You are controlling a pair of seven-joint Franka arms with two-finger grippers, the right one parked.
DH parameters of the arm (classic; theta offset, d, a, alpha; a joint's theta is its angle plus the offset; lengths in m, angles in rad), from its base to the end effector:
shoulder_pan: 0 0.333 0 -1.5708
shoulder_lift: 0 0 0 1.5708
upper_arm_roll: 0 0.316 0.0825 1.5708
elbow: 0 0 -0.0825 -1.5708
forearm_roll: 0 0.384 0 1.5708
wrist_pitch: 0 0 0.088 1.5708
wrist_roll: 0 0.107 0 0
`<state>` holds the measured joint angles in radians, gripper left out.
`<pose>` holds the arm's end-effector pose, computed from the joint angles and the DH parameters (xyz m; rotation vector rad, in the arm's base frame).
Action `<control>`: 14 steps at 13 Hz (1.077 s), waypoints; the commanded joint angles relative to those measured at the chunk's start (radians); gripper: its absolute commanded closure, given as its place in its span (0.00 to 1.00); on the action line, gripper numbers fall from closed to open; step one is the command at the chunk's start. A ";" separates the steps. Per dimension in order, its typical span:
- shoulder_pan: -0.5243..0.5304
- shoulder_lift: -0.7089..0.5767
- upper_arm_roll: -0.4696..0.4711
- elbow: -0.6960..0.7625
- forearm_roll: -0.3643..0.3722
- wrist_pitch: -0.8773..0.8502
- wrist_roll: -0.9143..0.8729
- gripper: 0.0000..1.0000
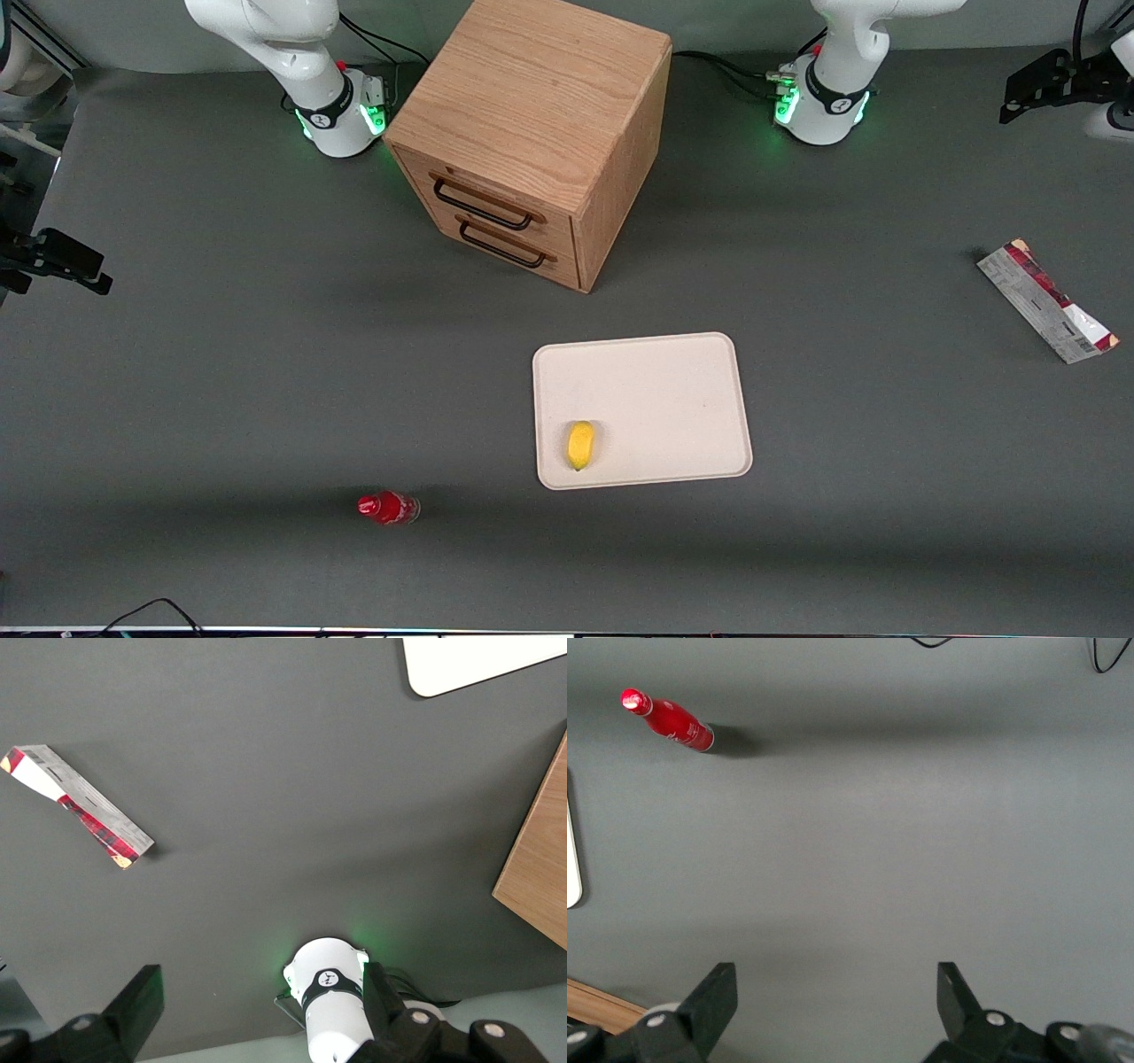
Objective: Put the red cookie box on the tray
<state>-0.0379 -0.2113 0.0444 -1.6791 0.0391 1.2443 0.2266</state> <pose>0.4500 0.0106 0.6569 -3.1009 0.3327 0.3532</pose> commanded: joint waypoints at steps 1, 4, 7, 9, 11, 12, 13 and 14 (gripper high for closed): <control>0.007 -0.005 -0.024 0.001 0.022 0.006 -0.035 0.00; 0.013 0.024 -0.009 0.010 0.034 0.014 -0.042 0.00; 0.015 0.111 0.119 0.062 0.120 0.021 -0.038 0.00; 0.015 0.186 0.233 0.070 0.130 0.094 -0.038 0.00; 0.015 0.287 0.319 0.065 0.130 0.203 -0.026 0.00; 0.016 0.337 0.348 0.055 0.130 0.258 -0.024 0.00; 0.016 0.374 0.373 0.029 0.131 0.326 -0.024 0.00; 0.018 0.394 0.400 -0.019 0.131 0.412 -0.015 0.00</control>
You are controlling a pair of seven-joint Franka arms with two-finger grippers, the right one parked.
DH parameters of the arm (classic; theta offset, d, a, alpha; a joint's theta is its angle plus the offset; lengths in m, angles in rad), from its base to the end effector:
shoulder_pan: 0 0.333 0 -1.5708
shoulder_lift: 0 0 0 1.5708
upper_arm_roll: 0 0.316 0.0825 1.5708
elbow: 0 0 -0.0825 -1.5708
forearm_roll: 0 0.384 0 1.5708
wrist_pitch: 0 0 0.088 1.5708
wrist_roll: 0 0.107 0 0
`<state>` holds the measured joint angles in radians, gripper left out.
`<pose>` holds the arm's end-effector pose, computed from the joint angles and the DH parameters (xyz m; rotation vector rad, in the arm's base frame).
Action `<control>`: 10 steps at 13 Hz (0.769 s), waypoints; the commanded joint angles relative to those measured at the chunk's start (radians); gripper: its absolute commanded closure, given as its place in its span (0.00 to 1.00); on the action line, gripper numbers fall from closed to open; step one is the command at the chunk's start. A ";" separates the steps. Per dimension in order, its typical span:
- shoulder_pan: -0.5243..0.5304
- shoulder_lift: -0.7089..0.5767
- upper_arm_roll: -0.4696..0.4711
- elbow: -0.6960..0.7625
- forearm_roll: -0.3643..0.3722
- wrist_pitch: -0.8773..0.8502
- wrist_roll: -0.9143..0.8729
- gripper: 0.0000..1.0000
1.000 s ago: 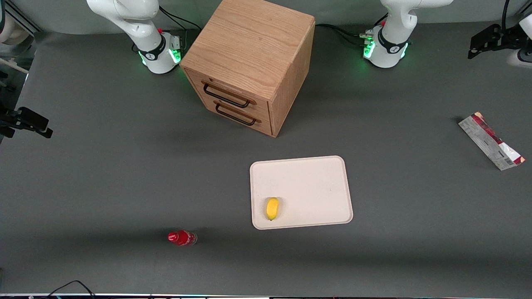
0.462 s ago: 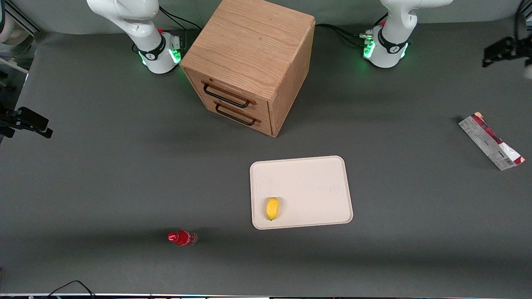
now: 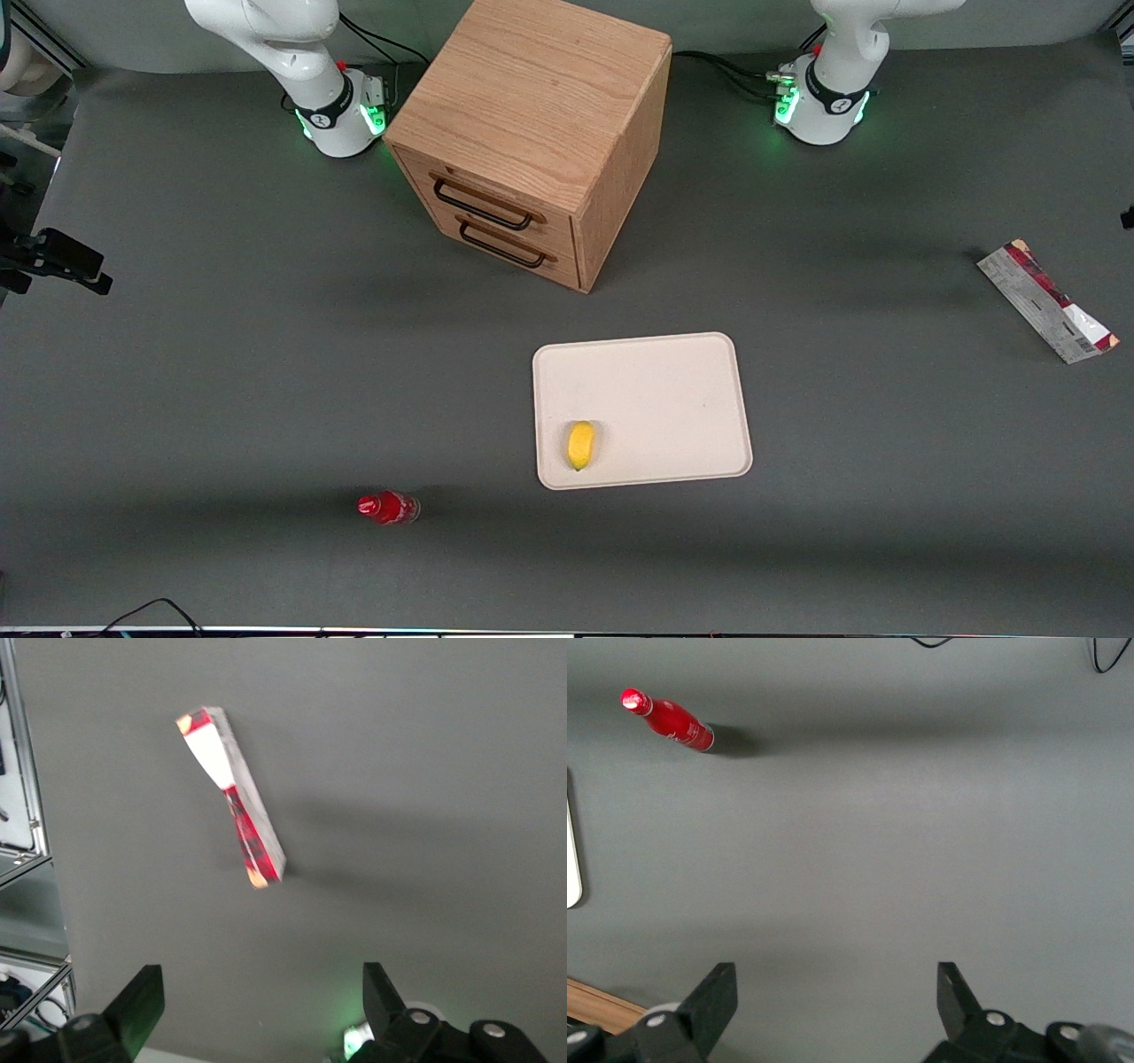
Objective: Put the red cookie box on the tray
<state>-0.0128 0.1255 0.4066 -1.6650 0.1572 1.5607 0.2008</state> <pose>0.5277 0.2259 0.5165 -2.9694 -0.2677 0.4059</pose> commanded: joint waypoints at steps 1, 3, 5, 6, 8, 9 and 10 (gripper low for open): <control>-0.007 0.080 0.063 -0.098 0.012 0.192 0.037 0.00; -0.007 0.121 0.125 -0.236 0.010 0.396 0.049 0.00; 0.000 0.172 0.178 -0.335 -0.002 0.554 0.051 0.00; 0.007 0.187 0.185 -0.379 -0.004 0.643 0.064 0.00; 0.011 0.226 0.189 -0.421 -0.071 0.745 0.071 0.00; 0.013 0.243 0.189 -0.421 -0.124 0.753 0.072 0.00; 0.013 0.258 0.189 -0.421 -0.160 0.763 0.077 0.00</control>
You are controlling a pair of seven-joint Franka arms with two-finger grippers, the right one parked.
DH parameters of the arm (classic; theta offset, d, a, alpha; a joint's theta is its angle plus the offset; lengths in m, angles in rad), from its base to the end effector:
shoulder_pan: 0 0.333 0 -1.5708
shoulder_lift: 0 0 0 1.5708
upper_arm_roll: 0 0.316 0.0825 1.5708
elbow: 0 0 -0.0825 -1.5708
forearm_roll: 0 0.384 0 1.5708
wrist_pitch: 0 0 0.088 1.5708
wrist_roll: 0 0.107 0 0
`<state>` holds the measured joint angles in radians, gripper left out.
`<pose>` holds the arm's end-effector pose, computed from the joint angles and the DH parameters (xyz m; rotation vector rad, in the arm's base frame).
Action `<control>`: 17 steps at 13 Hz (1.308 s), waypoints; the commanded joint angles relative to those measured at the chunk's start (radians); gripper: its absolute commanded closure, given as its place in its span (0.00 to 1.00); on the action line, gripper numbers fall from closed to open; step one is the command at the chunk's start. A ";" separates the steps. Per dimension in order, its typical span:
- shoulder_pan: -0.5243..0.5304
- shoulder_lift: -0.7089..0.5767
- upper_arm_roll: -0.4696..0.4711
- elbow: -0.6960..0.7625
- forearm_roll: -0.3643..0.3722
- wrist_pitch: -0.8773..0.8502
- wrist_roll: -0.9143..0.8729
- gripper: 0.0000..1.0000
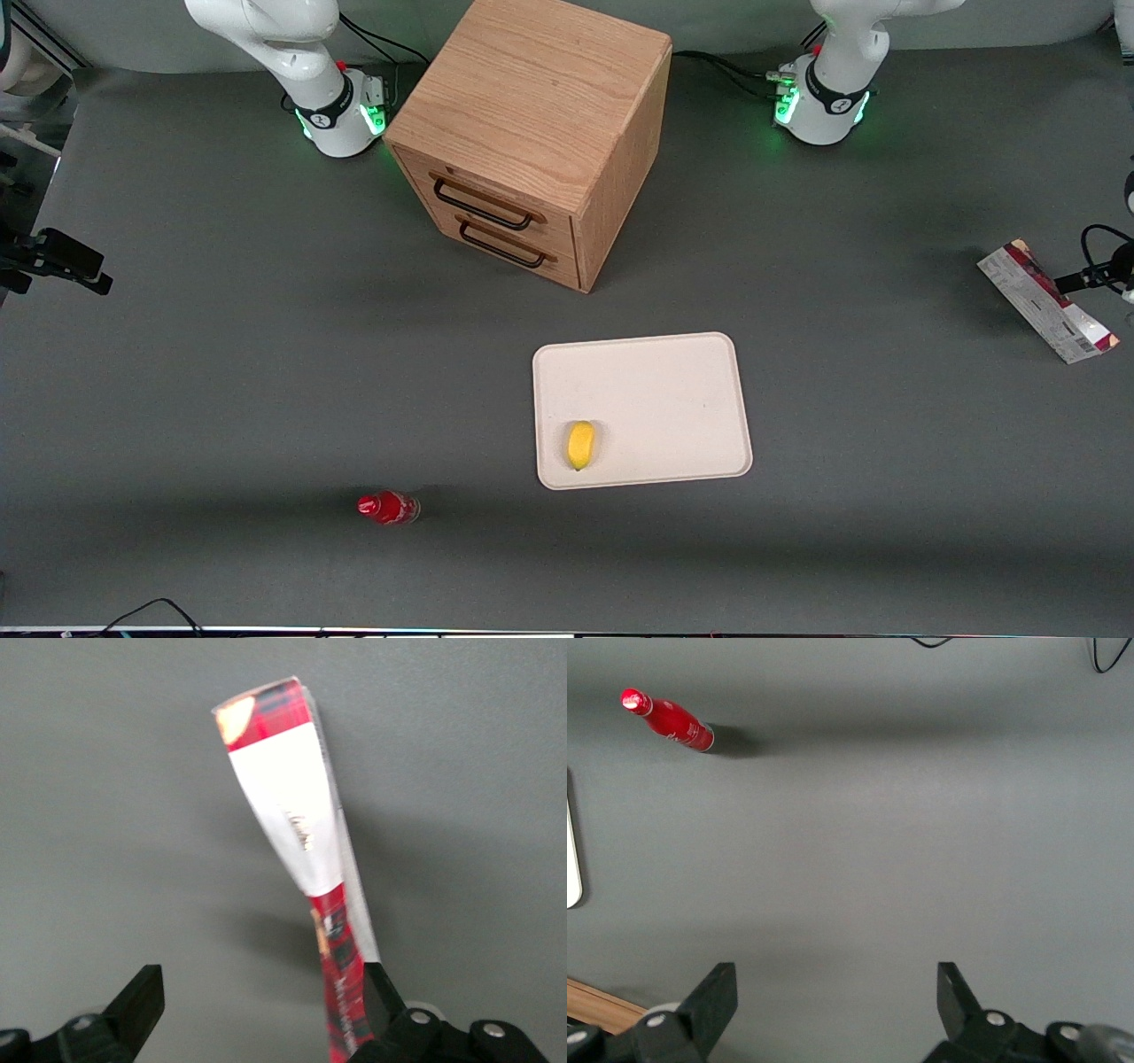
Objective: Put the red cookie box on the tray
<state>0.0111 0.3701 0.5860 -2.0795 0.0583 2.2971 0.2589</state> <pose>0.4781 0.3200 0.2701 -2.9179 -0.4039 0.2783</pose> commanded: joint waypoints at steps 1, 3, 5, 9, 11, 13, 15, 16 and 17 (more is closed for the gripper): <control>-0.011 0.026 0.009 -0.008 -0.093 0.044 0.035 0.00; -0.010 0.061 0.009 -0.014 -0.179 0.088 0.097 0.02; -0.005 0.110 0.009 -0.027 -0.253 0.177 0.170 0.31; -0.003 0.113 0.011 -0.022 -0.310 0.165 0.218 1.00; -0.005 0.090 0.021 -0.007 -0.310 0.102 0.218 1.00; -0.010 0.049 0.025 0.062 -0.308 -0.038 0.218 1.00; -0.013 -0.015 0.025 0.197 -0.293 -0.266 0.211 1.00; -0.016 -0.040 0.022 0.278 -0.285 -0.375 0.206 1.00; -0.020 -0.054 0.018 0.368 -0.269 -0.481 0.204 1.00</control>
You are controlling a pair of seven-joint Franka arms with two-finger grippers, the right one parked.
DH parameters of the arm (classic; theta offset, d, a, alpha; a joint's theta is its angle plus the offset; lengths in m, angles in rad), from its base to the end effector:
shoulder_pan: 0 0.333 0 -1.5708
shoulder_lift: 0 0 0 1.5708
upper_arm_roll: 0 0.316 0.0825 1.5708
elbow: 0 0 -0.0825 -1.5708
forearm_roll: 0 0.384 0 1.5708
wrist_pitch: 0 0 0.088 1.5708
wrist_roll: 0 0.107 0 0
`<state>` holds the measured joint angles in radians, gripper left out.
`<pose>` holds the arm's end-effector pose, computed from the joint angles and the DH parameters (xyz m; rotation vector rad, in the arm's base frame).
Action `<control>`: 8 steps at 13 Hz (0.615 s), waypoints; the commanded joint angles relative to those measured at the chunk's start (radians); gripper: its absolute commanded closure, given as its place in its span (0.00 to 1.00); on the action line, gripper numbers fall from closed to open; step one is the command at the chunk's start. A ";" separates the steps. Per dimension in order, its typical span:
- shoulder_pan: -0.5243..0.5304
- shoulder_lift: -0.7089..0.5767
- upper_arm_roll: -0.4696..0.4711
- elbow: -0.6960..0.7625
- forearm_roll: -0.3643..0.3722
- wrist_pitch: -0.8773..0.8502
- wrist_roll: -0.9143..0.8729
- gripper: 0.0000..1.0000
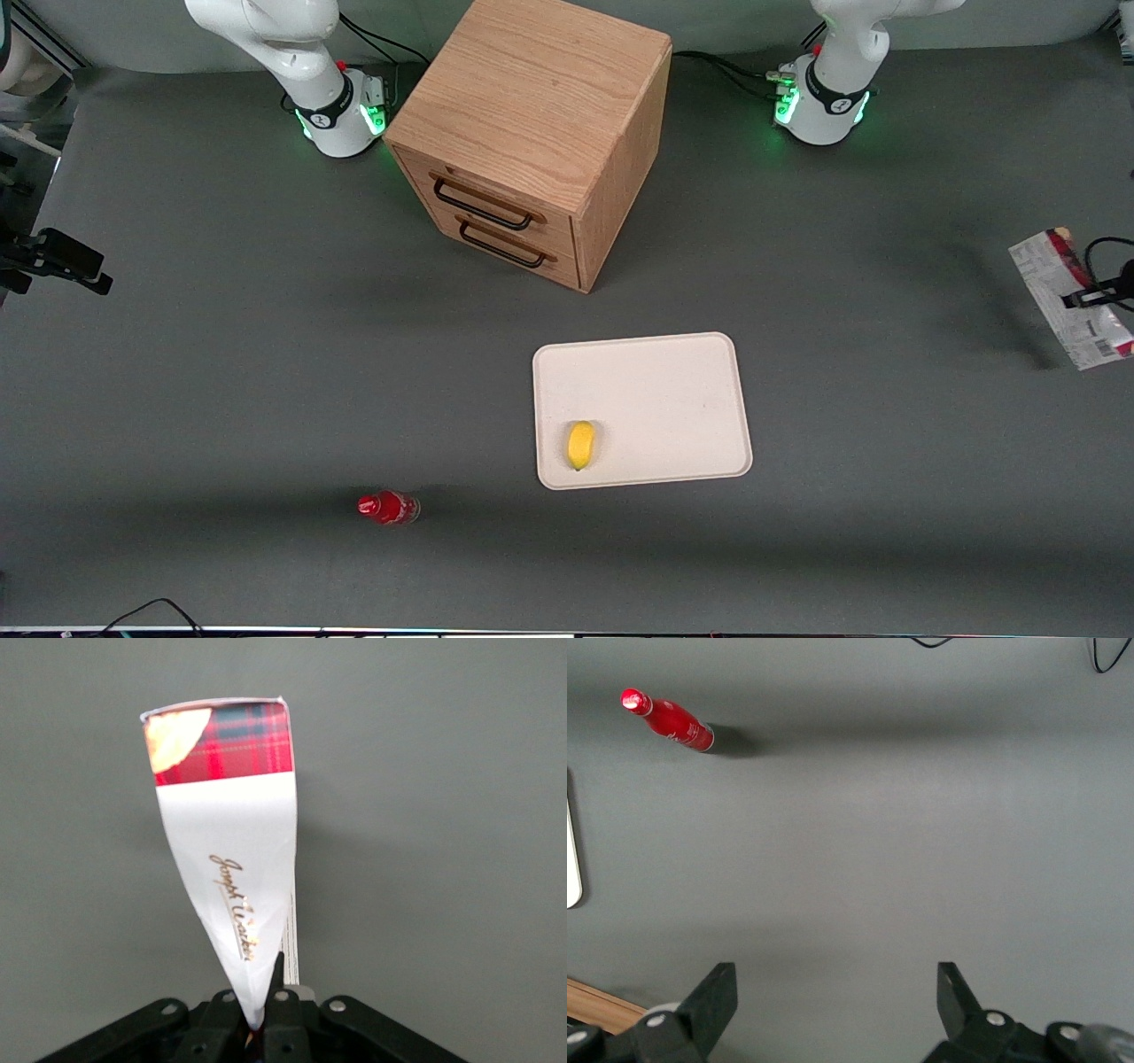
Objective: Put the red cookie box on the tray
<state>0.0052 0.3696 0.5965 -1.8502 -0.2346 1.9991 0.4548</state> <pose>0.5231 0.3156 0.3423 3.0388 0.3742 -0.1963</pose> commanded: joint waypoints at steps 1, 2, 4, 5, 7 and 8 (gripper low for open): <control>-0.023 -0.055 0.003 0.243 0.035 -0.286 0.005 1.00; -0.031 -0.055 -0.016 0.335 0.046 -0.387 0.004 1.00; -0.033 -0.060 -0.101 0.471 0.079 -0.541 -0.019 1.00; -0.034 -0.070 -0.162 0.518 0.095 -0.599 -0.081 1.00; -0.034 -0.119 -0.338 0.533 0.142 -0.648 -0.254 1.00; -0.033 -0.133 -0.442 0.528 0.156 -0.651 -0.384 1.00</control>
<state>-0.0289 0.2640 0.3027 -1.3380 -0.1248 1.3849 0.2476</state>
